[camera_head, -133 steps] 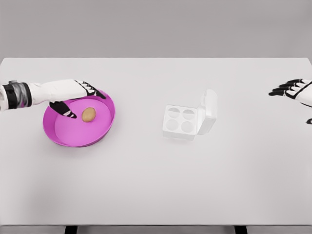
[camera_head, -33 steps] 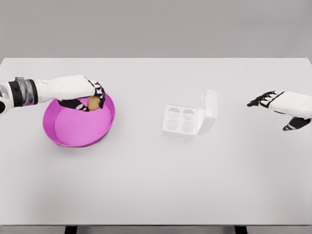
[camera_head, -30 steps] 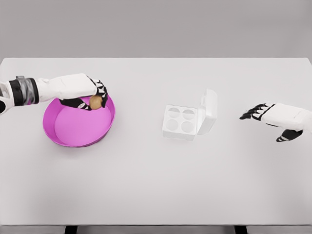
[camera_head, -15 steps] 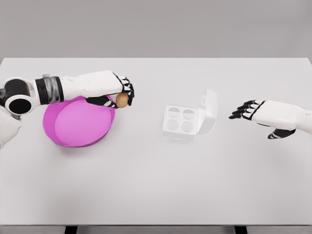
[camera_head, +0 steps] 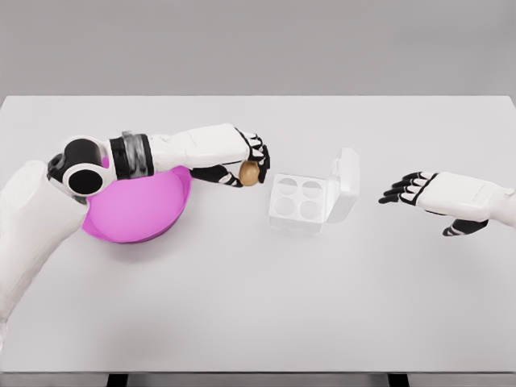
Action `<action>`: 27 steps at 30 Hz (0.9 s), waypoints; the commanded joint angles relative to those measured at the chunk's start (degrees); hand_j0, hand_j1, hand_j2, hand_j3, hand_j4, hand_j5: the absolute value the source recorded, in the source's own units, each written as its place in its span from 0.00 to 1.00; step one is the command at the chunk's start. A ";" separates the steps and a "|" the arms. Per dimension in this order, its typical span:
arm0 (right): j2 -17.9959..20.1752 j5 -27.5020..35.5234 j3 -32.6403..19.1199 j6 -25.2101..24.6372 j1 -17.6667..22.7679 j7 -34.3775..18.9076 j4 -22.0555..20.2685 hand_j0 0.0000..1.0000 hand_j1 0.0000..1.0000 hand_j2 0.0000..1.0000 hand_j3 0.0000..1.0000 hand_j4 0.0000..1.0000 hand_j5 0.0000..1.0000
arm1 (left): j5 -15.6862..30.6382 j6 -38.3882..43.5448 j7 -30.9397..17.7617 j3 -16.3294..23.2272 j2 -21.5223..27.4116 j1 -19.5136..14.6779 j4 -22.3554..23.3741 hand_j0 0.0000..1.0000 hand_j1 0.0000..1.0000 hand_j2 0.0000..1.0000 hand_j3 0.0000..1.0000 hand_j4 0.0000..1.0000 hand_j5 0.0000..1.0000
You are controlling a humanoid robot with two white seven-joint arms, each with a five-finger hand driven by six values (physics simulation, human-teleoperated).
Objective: Pack egg into the box and close the box lid
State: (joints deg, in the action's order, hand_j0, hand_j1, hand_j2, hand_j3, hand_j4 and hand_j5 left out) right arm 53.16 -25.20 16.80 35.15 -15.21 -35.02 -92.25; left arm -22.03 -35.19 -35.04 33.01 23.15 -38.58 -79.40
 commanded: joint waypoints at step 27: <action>2.39 0.42 -0.37 -0.15 0.44 0.02 -2.32 1.00 1.00 1.00 1.00 1.00 1.00 | 0.06 0.19 0.04 0.22 -13.13 0.88 11.72 0.45 0.45 0.45 0.45 0.45 0.45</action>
State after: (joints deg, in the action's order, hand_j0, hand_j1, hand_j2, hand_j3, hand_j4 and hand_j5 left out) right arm 55.31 -25.05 16.58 35.16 -14.77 -35.02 -93.71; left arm -22.42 -35.16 -35.03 33.40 10.58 -37.71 -68.51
